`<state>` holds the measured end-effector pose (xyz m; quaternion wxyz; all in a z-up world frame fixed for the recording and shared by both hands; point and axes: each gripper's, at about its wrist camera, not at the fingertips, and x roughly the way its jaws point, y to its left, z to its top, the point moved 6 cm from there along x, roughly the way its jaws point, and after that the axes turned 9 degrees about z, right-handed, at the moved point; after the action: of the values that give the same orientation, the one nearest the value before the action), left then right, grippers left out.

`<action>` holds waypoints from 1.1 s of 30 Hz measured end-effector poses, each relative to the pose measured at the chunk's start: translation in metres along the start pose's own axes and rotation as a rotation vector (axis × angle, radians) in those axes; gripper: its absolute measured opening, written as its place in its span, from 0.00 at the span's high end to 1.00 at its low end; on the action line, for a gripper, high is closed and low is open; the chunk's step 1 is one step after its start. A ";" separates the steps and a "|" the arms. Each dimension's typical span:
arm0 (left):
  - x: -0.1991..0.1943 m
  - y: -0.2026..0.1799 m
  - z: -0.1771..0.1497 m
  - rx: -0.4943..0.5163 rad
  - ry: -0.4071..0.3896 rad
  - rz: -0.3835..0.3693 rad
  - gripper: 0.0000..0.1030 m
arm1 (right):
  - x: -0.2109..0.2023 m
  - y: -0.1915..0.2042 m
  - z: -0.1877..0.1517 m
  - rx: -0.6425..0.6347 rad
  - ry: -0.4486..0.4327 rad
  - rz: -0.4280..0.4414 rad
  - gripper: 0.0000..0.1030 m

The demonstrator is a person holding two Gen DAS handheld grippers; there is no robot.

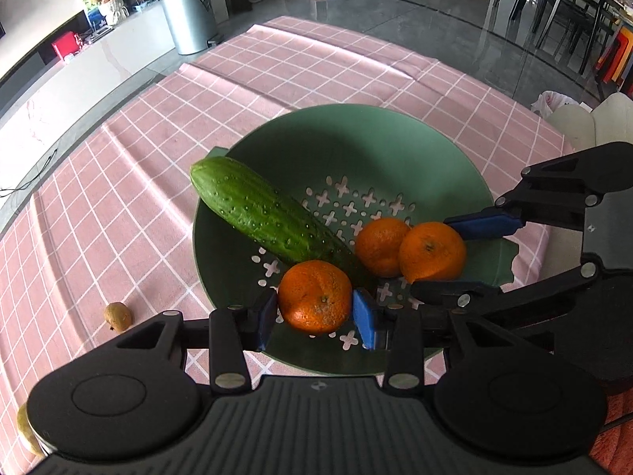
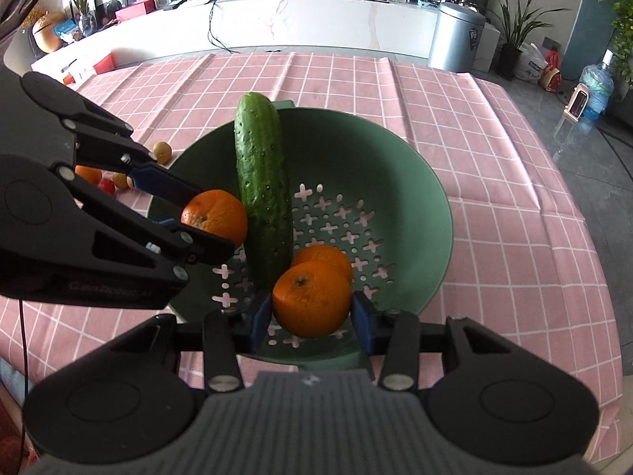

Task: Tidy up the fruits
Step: 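Lower both oranges into the green colander and open both tools, then grasp the yellow-green pear with the left tool while the right tool grasps an orange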

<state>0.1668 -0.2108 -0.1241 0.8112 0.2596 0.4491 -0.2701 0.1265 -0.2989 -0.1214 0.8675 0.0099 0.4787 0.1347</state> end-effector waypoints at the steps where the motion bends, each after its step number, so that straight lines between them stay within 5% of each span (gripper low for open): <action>1: 0.001 0.000 -0.001 -0.003 0.005 0.002 0.54 | 0.000 0.001 0.000 -0.003 0.001 -0.001 0.60; 10: -0.001 0.003 -0.004 -0.006 -0.017 0.036 0.45 | -0.006 0.004 0.000 -0.013 -0.005 -0.020 0.59; 13: -0.010 0.006 -0.002 -0.013 -0.044 0.058 0.41 | -0.012 0.008 0.000 -0.016 -0.023 -0.037 0.51; 19: -0.036 0.023 -0.006 -0.067 -0.103 0.099 0.33 | -0.029 0.014 0.004 0.013 -0.107 -0.059 0.33; 33: -0.089 0.090 -0.052 -0.244 -0.172 0.226 0.31 | -0.054 0.049 0.018 0.108 -0.340 -0.007 0.27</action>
<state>0.1560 -0.0935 -0.0548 0.8972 0.1841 0.3755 -0.1418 0.1033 -0.2624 -0.0595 0.9347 0.0777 0.3315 0.1022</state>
